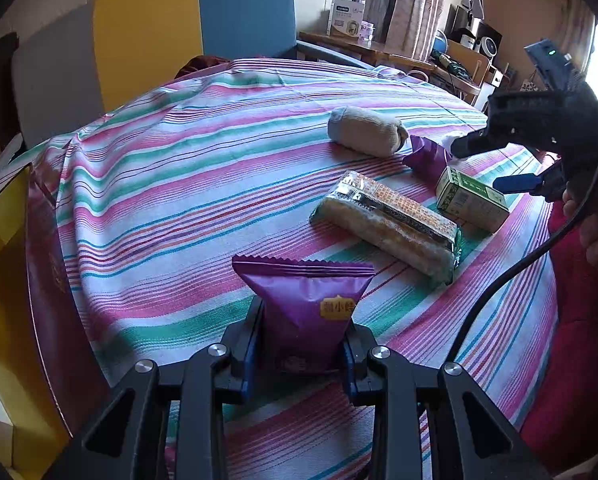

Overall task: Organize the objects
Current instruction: 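Grasp a purple snack packet with the left gripper while the right gripper grasps the green box, then carry the purple packet and green box over the gold tray with both grippers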

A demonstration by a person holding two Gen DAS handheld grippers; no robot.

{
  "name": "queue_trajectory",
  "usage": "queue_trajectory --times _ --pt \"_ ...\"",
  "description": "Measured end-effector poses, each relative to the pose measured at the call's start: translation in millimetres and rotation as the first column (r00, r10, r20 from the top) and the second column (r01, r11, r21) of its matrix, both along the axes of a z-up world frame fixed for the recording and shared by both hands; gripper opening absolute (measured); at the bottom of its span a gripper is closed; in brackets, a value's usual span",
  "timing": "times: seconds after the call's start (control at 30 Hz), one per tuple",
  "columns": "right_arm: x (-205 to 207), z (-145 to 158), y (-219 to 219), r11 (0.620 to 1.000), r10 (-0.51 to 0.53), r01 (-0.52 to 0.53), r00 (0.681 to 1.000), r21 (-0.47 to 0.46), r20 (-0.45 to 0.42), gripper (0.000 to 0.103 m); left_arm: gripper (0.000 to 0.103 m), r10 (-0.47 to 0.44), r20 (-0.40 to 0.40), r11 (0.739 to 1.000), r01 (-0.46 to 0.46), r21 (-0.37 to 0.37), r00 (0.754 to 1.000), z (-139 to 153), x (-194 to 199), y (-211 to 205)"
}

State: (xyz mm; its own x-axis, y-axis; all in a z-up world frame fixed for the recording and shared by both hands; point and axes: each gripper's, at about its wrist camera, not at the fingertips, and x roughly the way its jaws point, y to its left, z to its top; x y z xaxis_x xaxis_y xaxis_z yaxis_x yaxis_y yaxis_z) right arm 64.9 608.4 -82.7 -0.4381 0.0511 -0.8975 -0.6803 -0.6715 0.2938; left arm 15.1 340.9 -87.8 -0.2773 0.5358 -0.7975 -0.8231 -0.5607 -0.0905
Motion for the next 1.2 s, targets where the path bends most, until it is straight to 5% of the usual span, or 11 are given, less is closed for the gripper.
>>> queue_trajectory --times 0.27,0.4,0.5,0.57,0.63,0.87,1.2 --pt "-11 -6 -16 0.994 0.107 -0.107 0.994 -0.008 0.027 0.086 0.032 0.000 0.002 1.000 0.000 -0.004 1.000 0 -2 0" --pt "-22 -17 -25 0.988 0.154 -0.153 0.981 -0.021 0.114 0.084 0.032 0.000 0.009 1.000 0.000 -0.004 1.000 0 -2 0" --pt "-29 -20 -36 0.980 0.192 -0.197 0.967 0.013 0.168 0.068 0.032 -0.003 0.005 1.000 0.003 -0.004 1.000 0 -2 0" --pt "-30 -19 -38 0.980 0.185 -0.196 0.965 0.045 0.184 0.041 0.032 -0.004 0.006 1.000 0.004 -0.004 1.000 0 -2 -1" --pt "-31 -18 -37 0.980 0.178 -0.191 0.966 0.051 0.186 0.031 0.032 0.000 0.008 1.000 0.000 -0.004 1.000 -1 -2 -1" --pt "-37 -19 -45 0.973 0.194 -0.216 0.956 0.082 0.221 0.032 0.031 0.006 0.005 1.000 -0.006 -0.019 1.000 3 0 -1" --pt "-40 -14 -50 0.972 0.190 -0.215 0.956 0.095 0.222 0.031 0.031 0.146 0.066 0.980 -0.153 0.123 0.987 66 -32 -65"
